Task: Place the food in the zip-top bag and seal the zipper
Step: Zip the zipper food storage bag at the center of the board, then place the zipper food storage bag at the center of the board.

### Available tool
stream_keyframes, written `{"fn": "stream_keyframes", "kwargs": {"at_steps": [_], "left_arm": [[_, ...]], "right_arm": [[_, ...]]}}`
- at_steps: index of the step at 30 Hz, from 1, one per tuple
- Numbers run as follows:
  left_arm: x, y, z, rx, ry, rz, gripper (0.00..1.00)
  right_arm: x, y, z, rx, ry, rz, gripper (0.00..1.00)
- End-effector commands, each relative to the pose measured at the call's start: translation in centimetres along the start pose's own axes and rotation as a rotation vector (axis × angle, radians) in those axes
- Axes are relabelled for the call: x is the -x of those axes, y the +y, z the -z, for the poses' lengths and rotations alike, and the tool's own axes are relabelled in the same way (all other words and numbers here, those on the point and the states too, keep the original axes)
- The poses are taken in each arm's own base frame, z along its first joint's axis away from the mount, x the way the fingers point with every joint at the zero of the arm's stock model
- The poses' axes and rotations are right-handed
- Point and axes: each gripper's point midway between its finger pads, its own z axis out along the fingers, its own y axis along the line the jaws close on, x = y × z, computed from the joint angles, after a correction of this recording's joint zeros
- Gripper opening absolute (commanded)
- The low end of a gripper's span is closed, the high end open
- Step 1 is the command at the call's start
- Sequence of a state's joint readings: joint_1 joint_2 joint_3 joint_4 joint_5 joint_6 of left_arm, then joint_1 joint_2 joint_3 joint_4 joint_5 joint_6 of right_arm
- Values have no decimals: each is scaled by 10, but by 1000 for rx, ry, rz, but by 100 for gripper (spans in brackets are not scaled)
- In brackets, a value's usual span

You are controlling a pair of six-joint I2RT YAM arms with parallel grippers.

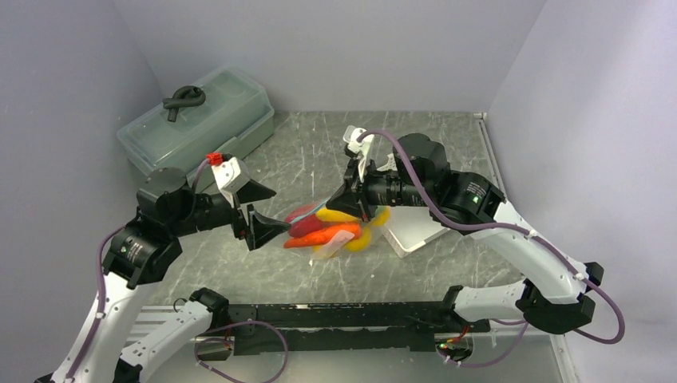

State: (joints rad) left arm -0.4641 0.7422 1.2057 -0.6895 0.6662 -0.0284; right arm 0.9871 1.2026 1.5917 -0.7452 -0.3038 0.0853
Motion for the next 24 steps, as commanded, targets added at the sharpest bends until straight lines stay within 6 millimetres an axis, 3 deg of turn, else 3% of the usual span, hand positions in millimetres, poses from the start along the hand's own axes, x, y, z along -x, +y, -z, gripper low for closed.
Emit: {"fn": "stream_keyframes", "kwargs": {"at_steps": [1, 15, 24], "left_arm": [[11, -14, -9, -122, -46, -10, 94], [-7, -23, -20, -241, -1, 37, 91], [-23, -19, -27, -254, 34, 64, 86]], "right_arm": [[34, 17, 3, 86, -128, 51, 0], [49, 24, -6, 135, -161, 30, 0], [59, 33, -3, 176, -184, 26, 0]]}}
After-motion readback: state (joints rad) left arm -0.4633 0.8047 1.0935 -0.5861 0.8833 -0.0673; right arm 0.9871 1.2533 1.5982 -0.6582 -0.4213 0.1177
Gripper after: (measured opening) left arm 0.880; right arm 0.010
